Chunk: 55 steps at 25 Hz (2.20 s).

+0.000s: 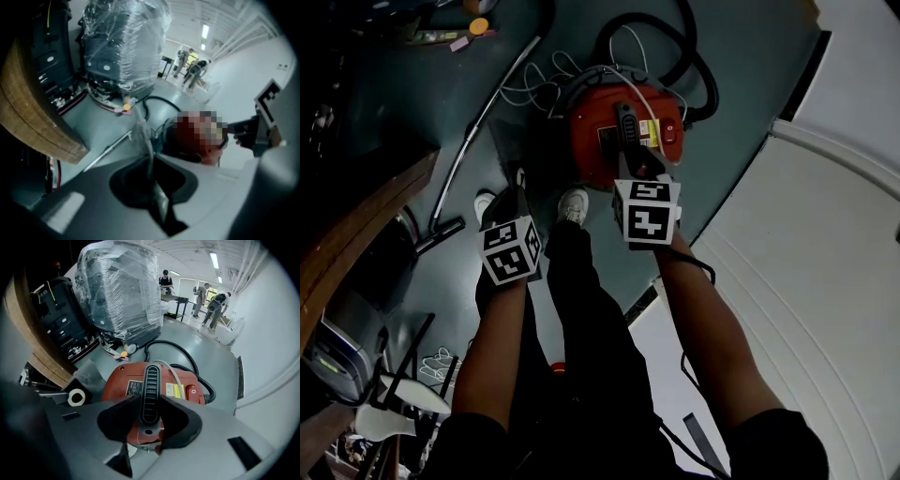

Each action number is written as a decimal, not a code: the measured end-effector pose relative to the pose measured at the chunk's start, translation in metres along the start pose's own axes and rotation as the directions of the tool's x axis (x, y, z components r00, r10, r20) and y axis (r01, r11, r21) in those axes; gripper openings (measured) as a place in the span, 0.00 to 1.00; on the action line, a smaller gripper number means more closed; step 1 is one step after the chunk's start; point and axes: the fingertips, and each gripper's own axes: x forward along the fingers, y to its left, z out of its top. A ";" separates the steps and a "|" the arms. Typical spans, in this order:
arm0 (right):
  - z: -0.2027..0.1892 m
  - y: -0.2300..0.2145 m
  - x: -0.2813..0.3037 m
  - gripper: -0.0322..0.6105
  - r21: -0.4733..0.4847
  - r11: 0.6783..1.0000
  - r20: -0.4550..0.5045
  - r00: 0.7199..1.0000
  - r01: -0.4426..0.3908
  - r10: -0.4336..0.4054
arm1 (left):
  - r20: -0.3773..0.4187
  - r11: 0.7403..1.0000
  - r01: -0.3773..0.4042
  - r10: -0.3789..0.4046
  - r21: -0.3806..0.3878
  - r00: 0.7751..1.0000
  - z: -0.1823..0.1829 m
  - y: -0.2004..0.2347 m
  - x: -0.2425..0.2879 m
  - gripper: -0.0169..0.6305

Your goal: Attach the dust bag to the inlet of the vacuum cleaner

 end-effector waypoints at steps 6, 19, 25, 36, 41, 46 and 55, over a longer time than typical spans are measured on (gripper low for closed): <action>-0.001 0.001 0.000 0.25 -0.018 1.000 0.004 1.000 -0.001 0.001 | -0.031 0.996 -0.034 0.037 0.086 0.999 -0.020 -0.001 0.012 0.07; -0.001 0.002 0.000 0.25 -0.050 0.999 0.033 0.999 0.003 -0.001 | -0.042 0.991 0.003 -0.009 -0.130 0.999 -0.035 -0.011 0.028 0.07; -0.001 0.001 0.000 0.25 -0.069 0.998 0.034 0.999 -0.006 0.008 | -0.062 0.993 0.016 -0.024 -0.116 0.998 -0.036 -0.015 0.032 0.06; -0.002 -0.001 0.000 0.25 -0.085 0.996 0.042 0.999 -0.004 0.008 | -0.169 0.992 0.059 -0.078 -0.114 0.982 -0.039 -0.031 0.033 0.08; -0.003 -0.001 0.000 0.25 -0.089 0.996 0.022 1.000 -0.008 0.010 | -0.227 0.997 0.051 -0.038 0.053 0.973 -0.034 -0.039 0.035 0.08; -0.003 -0.001 -0.001 0.25 -0.089 0.996 0.024 1.000 -0.011 0.014 | -0.242 0.995 0.102 -0.105 -0.022 0.965 -0.037 -0.047 0.039 0.10; -0.002 -0.001 0.000 0.25 -0.089 0.996 0.026 0.999 -0.018 0.020 | -0.261 0.972 0.172 -0.127 0.158 0.957 -0.037 -0.056 0.043 0.11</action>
